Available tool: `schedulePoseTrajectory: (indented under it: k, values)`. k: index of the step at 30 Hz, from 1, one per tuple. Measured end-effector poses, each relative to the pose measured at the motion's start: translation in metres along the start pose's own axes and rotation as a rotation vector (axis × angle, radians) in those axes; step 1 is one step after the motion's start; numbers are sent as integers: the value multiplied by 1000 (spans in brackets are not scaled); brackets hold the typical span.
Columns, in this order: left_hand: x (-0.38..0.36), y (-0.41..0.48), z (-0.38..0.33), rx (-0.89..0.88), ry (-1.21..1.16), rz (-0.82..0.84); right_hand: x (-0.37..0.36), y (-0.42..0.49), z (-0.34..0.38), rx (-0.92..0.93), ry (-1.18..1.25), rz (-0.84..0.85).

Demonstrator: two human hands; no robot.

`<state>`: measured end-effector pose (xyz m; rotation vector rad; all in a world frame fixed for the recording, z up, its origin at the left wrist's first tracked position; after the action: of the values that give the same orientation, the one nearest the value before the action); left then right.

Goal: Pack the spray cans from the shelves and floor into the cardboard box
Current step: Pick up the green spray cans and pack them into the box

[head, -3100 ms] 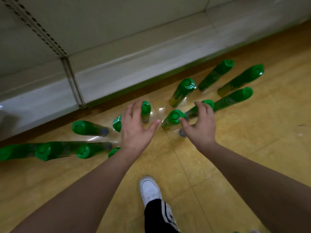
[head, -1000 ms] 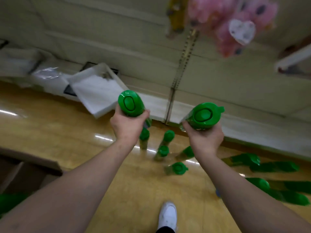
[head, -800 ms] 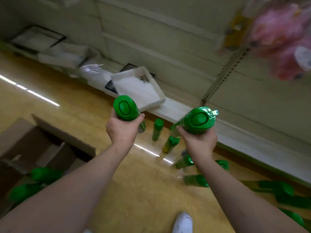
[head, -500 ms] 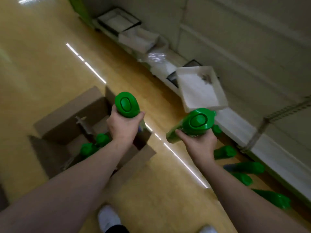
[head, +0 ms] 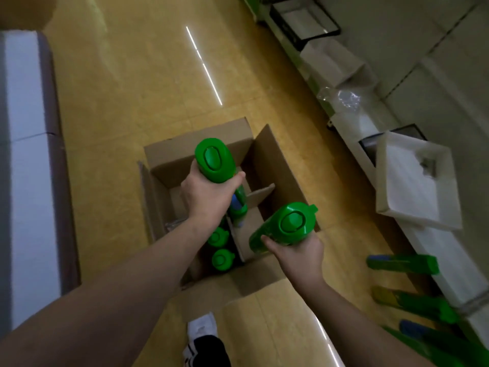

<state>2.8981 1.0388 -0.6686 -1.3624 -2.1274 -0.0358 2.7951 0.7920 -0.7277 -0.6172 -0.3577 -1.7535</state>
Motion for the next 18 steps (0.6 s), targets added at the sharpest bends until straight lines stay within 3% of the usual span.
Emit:
schedulePoseTrajectory:
  k: [8,18]
  values:
    - [-49,17,21,-36,116,271,-27,19,-17,-39,-50,6]
    - [-76,-13,21,-253,177,222,-17,65,-82,-119,-66,10]
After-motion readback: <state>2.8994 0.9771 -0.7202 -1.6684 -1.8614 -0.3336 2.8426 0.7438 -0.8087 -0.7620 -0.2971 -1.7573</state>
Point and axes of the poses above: each hand's wrist, its own y-axis towards the middle knuckle, its own x-axis out of the back of the hand, z = x × y, the point moved 9 cm from there along y, towards the middle knuckle, and after that the axes turned 9 degrees about x, right-handed, at the moved point
